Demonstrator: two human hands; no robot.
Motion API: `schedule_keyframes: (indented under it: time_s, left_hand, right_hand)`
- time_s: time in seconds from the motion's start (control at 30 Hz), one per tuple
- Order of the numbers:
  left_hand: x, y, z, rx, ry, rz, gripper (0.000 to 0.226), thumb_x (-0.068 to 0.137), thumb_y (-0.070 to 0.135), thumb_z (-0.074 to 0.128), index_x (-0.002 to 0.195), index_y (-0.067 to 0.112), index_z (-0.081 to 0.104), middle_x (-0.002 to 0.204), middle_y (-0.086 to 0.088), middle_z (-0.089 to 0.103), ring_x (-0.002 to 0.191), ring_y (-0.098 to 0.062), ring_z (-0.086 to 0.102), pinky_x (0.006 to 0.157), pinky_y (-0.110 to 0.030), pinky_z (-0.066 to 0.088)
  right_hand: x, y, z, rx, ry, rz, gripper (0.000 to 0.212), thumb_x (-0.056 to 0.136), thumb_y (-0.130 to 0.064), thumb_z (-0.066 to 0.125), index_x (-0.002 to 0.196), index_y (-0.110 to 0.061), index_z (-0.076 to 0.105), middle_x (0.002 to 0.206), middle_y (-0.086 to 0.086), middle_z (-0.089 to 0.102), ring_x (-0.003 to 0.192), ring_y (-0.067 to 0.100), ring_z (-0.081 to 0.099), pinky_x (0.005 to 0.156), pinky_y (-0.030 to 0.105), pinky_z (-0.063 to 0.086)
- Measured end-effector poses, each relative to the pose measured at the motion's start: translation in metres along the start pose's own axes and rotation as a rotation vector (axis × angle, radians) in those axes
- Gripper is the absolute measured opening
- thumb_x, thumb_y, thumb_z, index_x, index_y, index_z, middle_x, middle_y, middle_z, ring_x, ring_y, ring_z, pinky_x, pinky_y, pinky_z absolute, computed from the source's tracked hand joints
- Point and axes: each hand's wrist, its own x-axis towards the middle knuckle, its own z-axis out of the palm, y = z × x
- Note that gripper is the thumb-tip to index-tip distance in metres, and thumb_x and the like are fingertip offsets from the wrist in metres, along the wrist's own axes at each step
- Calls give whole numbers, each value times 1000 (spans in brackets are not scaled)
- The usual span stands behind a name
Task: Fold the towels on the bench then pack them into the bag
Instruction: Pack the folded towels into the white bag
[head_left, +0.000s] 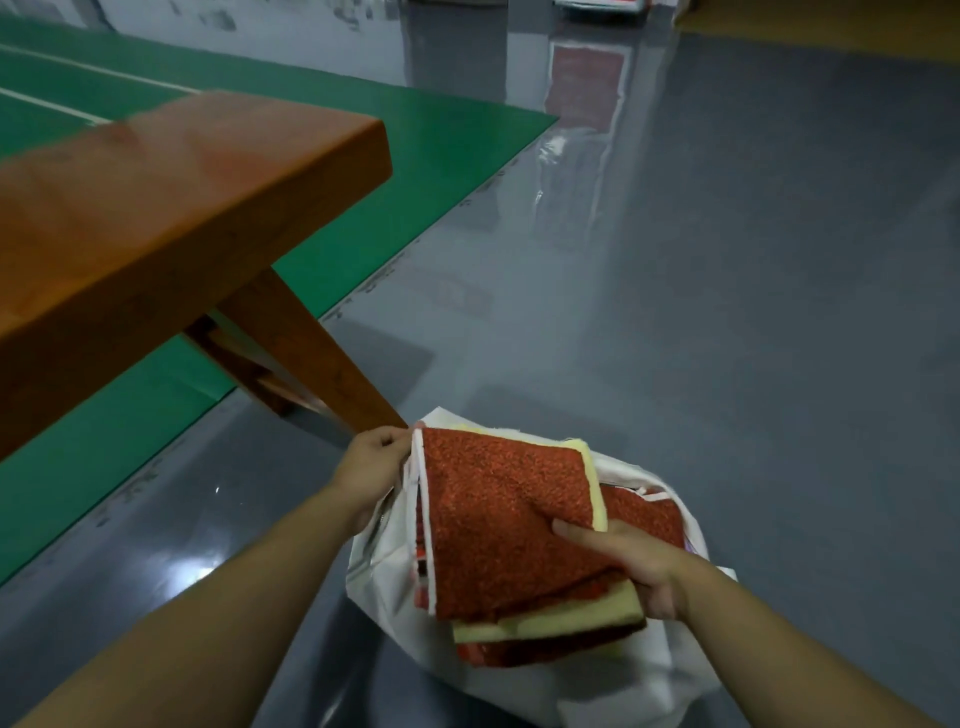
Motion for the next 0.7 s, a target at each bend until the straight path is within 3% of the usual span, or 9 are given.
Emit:
schedule_keyframes:
  time_s: [0.07,0.23,0.3,0.37,0.43,0.5,0.6,0.7]
  left_hand:
    - [-1,5,-2,-28,-23,-13,36,98,37,65,86,4,73,79,-8,74,70,-15,68,61,-24,51]
    - [0,4,-10,273,-60,89,38,93,42,70,96,4,67,80,-2,67,70,-11,60,69,-29,45]
    - [-2,5,-13,386,-109,151,32,94,40,70,110,15,60,87,-4,64,75,-14,58,68,-29,44]
    - [2,2,-17,473,-152,244,28,95,39,68,116,29,53,89,-7,61,77,-16,56,72,-31,46]
    - [4,-1,-18,533,-179,333,17,96,39,66,110,37,56,89,-3,61,78,-14,56,76,-34,47]
    - [6,0,-16,566,-197,367,8,98,35,64,105,36,61,82,13,57,74,-3,52,71,-29,42]
    - [11,1,-13,633,-201,352,6,98,34,64,104,34,65,74,22,55,74,2,52,71,-25,39]
    - [22,-2,-10,788,-144,343,17,95,56,54,102,48,68,98,15,61,101,-9,52,96,-33,43]
  right_hand:
    - [1,-1,-7,-25,-7,18,46,88,-24,74,129,-6,65,123,23,69,114,40,67,106,58,47]
    - [3,-27,-18,-108,-122,77,43,91,-20,69,130,-2,64,129,22,67,120,35,64,111,49,45]
    - [7,-44,-13,-141,-121,65,53,88,-37,74,130,-5,65,128,18,68,122,32,64,110,47,45]
    - [14,-56,0,-280,-53,30,77,70,-62,85,124,-10,69,121,12,73,116,27,68,109,43,47]
    - [27,-54,13,-344,70,-33,89,52,-71,89,117,-13,72,108,9,77,102,26,74,104,43,52]
    - [39,-43,20,-344,213,-133,79,51,-70,90,106,-15,75,95,5,79,89,23,77,95,43,57]
    - [50,-25,20,-383,343,-280,59,60,-64,89,96,-18,79,87,-4,79,81,14,76,89,41,60]
    - [52,-19,11,-440,360,-281,65,56,-68,88,94,-15,79,84,-2,79,79,15,76,88,44,60]
